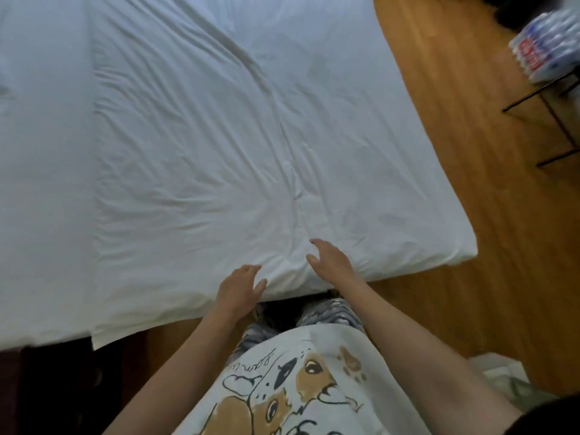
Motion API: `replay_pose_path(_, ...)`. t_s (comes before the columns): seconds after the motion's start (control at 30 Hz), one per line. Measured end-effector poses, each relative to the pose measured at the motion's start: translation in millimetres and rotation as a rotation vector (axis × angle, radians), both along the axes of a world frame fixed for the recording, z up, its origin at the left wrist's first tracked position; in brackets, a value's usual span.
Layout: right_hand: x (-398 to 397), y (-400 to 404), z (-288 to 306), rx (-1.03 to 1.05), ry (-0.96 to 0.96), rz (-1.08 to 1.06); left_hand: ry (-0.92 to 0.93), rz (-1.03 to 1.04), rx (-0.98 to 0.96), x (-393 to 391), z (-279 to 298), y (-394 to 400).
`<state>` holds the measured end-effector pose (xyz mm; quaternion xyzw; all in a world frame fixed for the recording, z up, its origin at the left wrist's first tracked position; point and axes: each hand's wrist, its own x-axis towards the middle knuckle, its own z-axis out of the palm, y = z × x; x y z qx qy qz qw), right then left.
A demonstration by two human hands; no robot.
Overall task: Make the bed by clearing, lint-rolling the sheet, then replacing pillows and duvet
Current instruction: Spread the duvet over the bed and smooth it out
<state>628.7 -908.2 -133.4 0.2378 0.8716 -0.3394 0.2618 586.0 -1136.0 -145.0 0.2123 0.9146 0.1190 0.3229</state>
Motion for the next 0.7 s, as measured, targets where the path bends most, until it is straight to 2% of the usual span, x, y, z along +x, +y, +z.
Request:
replay_pose_path(0.17,57,24,51,-0.140,0.175,-0.176,-0.020,0.149,0.091,36,39,19)
replay_pose_path(0.3,116,71,60,-0.159,0.185,-0.235,-0.018,0.195,0.151,63,51,64)
replay_pose_path(0.5,208,185,60,-0.092,0.205,-0.321,0.002,0.075,0.197,122,56,191)
replay_pose_path(0.7,285,323,65,-0.090,0.173,-0.466,-0.090,0.043,0.225,198,61,334)
